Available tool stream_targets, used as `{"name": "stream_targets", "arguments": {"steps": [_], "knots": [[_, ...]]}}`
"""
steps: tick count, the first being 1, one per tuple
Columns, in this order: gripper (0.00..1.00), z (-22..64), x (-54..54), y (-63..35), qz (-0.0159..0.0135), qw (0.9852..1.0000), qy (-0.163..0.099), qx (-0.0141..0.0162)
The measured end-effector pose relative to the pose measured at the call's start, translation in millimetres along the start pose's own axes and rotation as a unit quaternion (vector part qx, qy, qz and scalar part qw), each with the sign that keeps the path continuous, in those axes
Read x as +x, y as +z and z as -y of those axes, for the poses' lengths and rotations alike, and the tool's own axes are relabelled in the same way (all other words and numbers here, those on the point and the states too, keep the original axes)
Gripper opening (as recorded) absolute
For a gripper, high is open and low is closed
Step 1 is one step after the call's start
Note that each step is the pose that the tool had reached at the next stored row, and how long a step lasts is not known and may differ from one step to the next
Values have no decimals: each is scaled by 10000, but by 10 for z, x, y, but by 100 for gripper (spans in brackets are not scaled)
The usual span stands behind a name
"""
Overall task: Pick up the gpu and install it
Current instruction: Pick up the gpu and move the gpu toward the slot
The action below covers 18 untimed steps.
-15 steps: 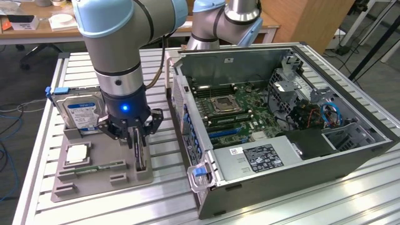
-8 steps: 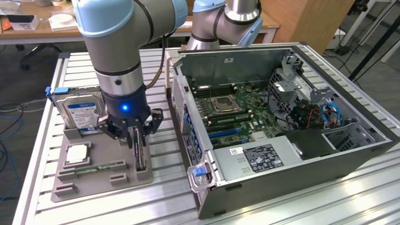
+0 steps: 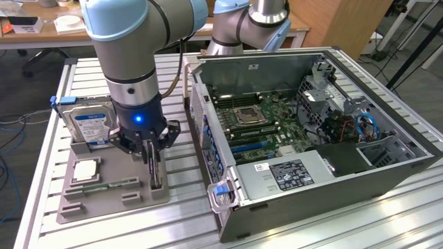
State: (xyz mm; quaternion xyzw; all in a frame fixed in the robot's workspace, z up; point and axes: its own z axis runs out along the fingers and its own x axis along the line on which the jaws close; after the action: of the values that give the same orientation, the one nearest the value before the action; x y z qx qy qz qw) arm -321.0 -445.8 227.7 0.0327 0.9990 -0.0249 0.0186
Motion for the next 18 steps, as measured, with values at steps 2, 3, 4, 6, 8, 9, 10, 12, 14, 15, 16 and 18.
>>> {"name": "stream_targets", "arguments": {"steps": [2, 3, 4, 6, 8, 9, 10, 12, 14, 15, 16, 18], "knots": [[37, 0, 0, 0, 0, 10000, 0, 0], [30, 0, 0, 0, 0, 10000, 0, 0], [30, 0, 0, 0, 0, 10000, 0, 0], [30, 0, 0, 0, 0, 10000, 0, 0], [29, 0, 0, 0, 0, 10000, 0, 0], [29, 0, 0, 0, 0, 10000, 0, 0], [26, 0, 0, 0, 0, 10000, 0, 0], [26, 0, 0, 0, 0, 10000, 0, 0], [26, 0, 0, 0, 0, 10000, 0, 0], [26, 0, 0, 0, 0, 10000, 0, 0], [26, 0, 0, 0, 0, 10000, 0, 0], [26, 0, 0, 0, 0, 10000, 0, 0]]}}
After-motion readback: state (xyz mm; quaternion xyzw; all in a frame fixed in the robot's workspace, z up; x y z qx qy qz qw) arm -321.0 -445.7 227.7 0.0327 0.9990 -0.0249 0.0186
